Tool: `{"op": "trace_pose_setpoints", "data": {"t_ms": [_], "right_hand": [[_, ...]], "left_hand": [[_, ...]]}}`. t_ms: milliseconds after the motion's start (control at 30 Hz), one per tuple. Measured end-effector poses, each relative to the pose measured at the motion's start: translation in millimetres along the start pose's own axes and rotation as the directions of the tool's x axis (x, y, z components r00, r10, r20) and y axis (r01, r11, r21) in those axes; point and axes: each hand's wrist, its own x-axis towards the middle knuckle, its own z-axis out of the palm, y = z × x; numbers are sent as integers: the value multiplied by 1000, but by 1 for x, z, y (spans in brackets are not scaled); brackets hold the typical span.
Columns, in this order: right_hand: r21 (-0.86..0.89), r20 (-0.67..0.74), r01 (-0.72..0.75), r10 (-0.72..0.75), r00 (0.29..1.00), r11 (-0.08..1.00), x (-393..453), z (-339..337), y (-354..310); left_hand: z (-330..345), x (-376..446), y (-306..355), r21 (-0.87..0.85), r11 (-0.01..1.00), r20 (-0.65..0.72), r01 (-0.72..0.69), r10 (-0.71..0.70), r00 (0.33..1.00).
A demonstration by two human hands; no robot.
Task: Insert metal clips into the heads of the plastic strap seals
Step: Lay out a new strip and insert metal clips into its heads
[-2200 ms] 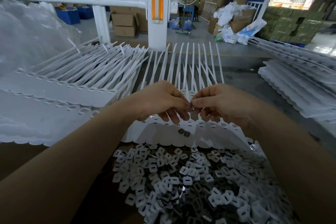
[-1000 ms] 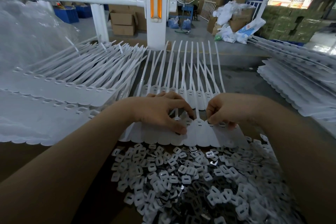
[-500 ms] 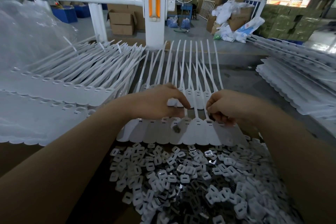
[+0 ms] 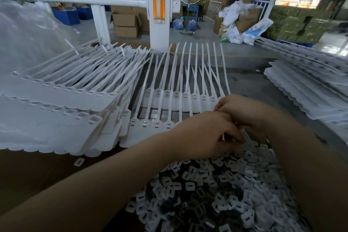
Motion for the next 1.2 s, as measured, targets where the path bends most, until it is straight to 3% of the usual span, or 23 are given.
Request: {"op": "trace_pose_setpoints", "data": {"t_ms": [133, 367, 433, 600, 767, 1033, 1200], "right_hand": [[-36, 26, -7, 8, 1000, 999, 1, 1, -2], [24, 24, -26, 25, 999, 999, -3, -1, -1], [53, 30, -19, 18, 999, 998, -5, -1, 0], [237, 3, -14, 14, 1000, 971, -7, -1, -1], [330, 66, 51, -76, 995, 943, -9, -4, -3], [379, 142, 75, -138, 980, 922, -8, -6, 5], [402, 149, 64, -135, 980, 913, -8, -6, 3]], "left_hand": [[7, 1, 3, 32, 999, -11, -2, 2, 1000], [4, -1, -3, -123, 987, -69, 100, -109, 992], [1, 0, -8, -192, 966, -126, 173, -199, 972], [-12, -3, -27, -577, 740, -190, 345, -533, 825], [-15, -3, -32, -754, 568, -153, 330, -641, 752], [-12, -1, -33, -739, 573, -155, 353, -656, 739], [-14, -2, -32, -773, 519, -130, 365, -692, 710]]}}
